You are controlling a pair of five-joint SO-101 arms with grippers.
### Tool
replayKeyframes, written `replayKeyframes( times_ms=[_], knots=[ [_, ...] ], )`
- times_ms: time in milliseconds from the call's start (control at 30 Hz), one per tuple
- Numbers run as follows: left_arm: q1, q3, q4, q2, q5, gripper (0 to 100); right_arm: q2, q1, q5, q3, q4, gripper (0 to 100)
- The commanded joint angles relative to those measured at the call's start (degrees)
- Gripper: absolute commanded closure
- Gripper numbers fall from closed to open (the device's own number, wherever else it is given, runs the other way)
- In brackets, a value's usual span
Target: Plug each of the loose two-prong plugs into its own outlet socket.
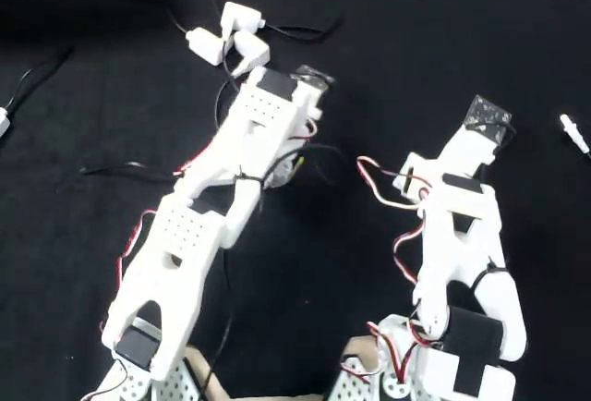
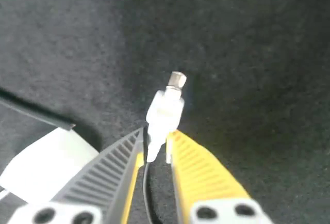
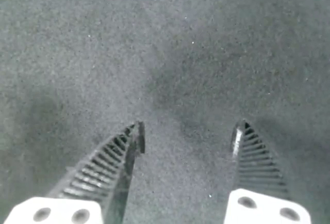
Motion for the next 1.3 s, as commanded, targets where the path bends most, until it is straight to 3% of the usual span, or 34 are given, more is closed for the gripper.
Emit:
replayKeyframes(
  times_ms=[0, 200, 500, 800, 967, 1100, 1267],
  knots=[
    [-0.92, -1.1, 0.79, -4.92, -0.44, 94, -2.33, -0.88, 0.62, -0.13, -0.62, 71.6],
    [0.31, -1.8, 0.79, -8.0, -0.26, 97, -2.33, -0.88, 0.62, -0.13, -0.62, 71.6],
    [6.46, -0.48, 0.79, -23.21, -0.09, 97, -2.77, 0.26, 0.62, -0.57, -0.62, 71.6],
    [6.37, 11.65, 0.79, -48.88, -0.53, 97, -2.42, 0.26, 5.1, -2.95, -0.7, 71.6],
    [3.74, 22.55, 0.0, -67.87, -7.91, 97, -2.42, 0.26, 5.54, -3.82, -1.58, 71.6],
    [-0.75, 39.25, -8.88, -83.25, -8.35, 97, -2.42, -2.2, 9.67, -5.93, 0.26, 71.6],
    [-4.53, 74.95, -33.49, -105.58, -8.7, 97, -2.51, -11.43, 17.67, -9.98, 5.1, 71.6]
  ],
)
